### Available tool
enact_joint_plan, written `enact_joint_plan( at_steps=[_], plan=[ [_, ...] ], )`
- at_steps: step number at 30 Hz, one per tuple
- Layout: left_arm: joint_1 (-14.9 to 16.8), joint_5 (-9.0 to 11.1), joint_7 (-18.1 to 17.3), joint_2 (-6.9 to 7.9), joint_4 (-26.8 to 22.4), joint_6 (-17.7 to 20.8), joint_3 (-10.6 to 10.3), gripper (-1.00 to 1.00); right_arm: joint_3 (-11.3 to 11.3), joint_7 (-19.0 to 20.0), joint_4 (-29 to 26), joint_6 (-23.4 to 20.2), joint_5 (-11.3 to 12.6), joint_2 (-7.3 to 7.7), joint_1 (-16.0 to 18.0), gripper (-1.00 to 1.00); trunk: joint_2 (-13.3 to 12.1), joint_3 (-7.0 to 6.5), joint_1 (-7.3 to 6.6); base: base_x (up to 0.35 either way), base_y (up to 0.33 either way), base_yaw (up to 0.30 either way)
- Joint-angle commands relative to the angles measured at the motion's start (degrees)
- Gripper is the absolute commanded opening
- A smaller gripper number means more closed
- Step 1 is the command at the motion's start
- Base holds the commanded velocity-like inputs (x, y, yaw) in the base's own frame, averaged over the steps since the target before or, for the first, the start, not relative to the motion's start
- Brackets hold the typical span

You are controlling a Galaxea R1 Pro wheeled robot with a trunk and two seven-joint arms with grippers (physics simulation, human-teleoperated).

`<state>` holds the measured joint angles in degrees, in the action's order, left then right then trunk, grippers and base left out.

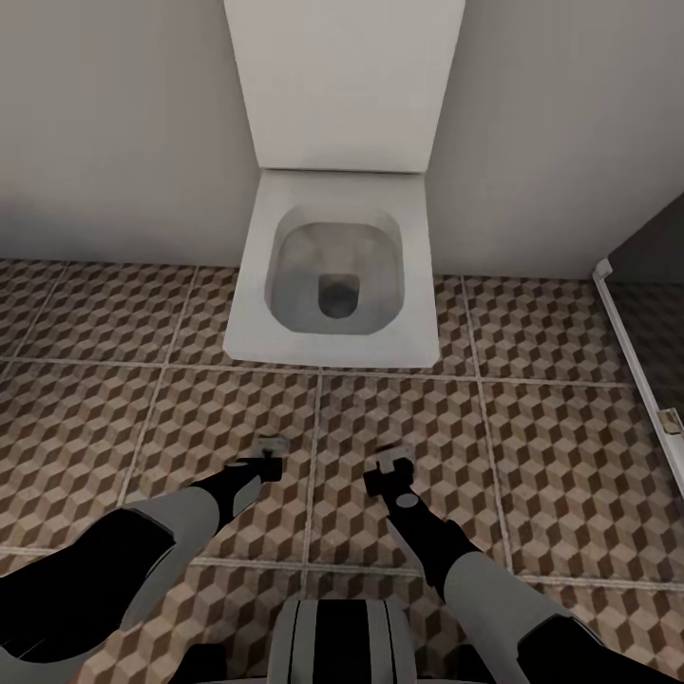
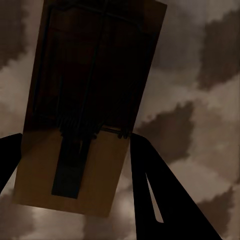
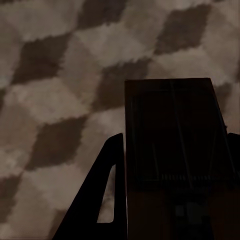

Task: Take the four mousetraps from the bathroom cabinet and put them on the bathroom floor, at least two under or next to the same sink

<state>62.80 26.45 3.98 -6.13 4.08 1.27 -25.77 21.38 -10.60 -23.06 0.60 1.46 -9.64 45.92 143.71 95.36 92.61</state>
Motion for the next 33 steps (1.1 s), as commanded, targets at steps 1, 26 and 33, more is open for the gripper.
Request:
enact_joint_plan(
  at_steps=[1, 26, 33],
  plan=[
    [0.0, 0.3, 0.0, -0.03, 0.1, 0.1, -0.5, -1.0, 0.4, -0.3, 0.1, 0.1, 0.2, 0.04, 0.0, -1.0, 0.0, 0.03, -0.01, 0.0, 0.0, 0.0],
    [-0.4, 0.3, 0.0, -0.19, 0.1, 0.0, -0.6, -1.0, 0.4, 2.3, 2.4, 0.1, 0.1, -0.02, 0.0, -1.0, 0.0, 0.03, -0.01, 0.034, 0.0, 0.0],
    [-0.4, 0.3, 0.0, -0.23, 0.1, 0.0, -0.6, -1.0, 0.4, 2.3, 2.4, 0.2, 0.0, -0.03, 0.0, -1.0, 0.0, 0.03, -0.01, 0.295, 0.0, 0.0]
  ],
)
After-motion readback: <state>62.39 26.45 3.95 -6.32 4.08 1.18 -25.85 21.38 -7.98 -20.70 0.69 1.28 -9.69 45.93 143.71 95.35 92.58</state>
